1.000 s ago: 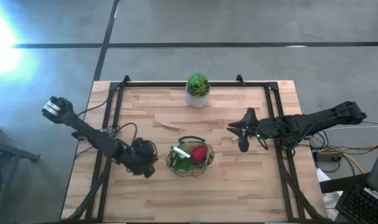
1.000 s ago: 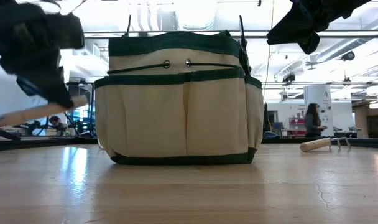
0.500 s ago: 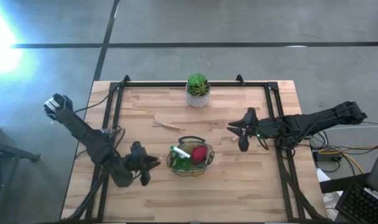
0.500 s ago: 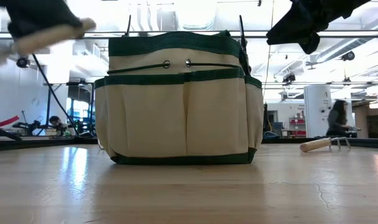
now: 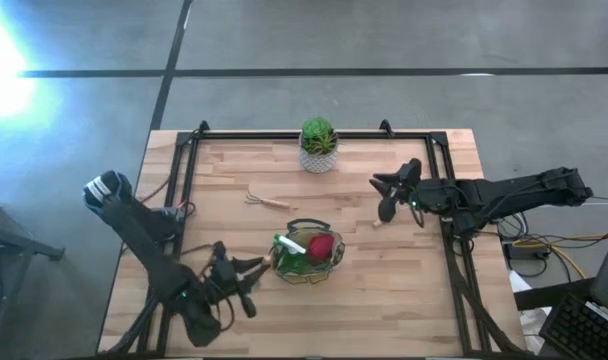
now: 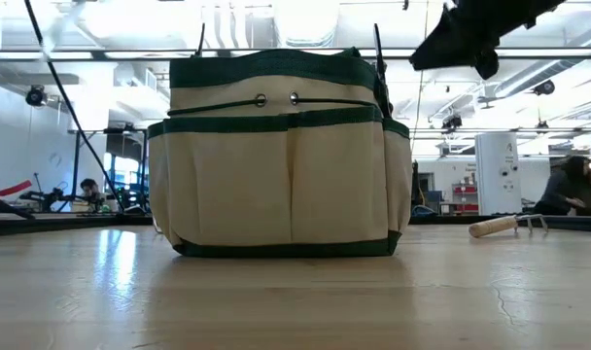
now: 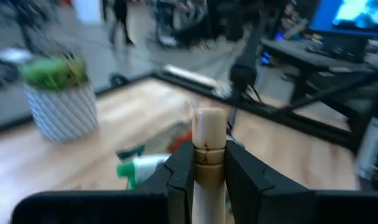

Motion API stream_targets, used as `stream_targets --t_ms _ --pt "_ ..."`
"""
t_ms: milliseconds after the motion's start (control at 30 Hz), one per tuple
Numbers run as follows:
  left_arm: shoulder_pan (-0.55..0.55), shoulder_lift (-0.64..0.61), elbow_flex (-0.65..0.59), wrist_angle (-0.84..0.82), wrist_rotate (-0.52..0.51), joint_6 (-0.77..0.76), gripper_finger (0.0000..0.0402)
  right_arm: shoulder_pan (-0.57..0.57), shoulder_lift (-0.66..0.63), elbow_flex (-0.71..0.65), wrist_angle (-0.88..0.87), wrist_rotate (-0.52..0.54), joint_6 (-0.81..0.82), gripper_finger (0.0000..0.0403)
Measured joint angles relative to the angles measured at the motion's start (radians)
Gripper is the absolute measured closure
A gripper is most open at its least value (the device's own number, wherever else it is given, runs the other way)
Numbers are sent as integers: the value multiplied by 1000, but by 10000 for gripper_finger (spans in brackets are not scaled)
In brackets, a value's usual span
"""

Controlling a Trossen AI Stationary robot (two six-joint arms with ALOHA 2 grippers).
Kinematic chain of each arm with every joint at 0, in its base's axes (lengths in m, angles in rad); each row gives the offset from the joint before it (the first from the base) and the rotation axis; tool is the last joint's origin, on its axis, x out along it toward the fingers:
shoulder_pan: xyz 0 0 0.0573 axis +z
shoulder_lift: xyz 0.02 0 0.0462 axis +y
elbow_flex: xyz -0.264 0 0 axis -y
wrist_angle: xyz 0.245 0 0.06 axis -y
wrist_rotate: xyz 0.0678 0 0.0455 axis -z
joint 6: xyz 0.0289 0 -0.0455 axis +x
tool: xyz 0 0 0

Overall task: Pick & Place Garden tools in Gardening bag
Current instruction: Put the light brown trowel into the white gardening bag

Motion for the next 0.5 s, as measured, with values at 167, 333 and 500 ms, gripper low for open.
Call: stream_targets --t_ms 167,333,500 --pt "30 103 101 12 -98 65 338 -28 3 -11 1 134 -5 304" --pt "40 183 203 23 -141 84 338 -66 -2 -4 -1 136 -20 298" --pt "42 289 275 57 -240 89 338 -84 -1 6 1 131 -64 297"
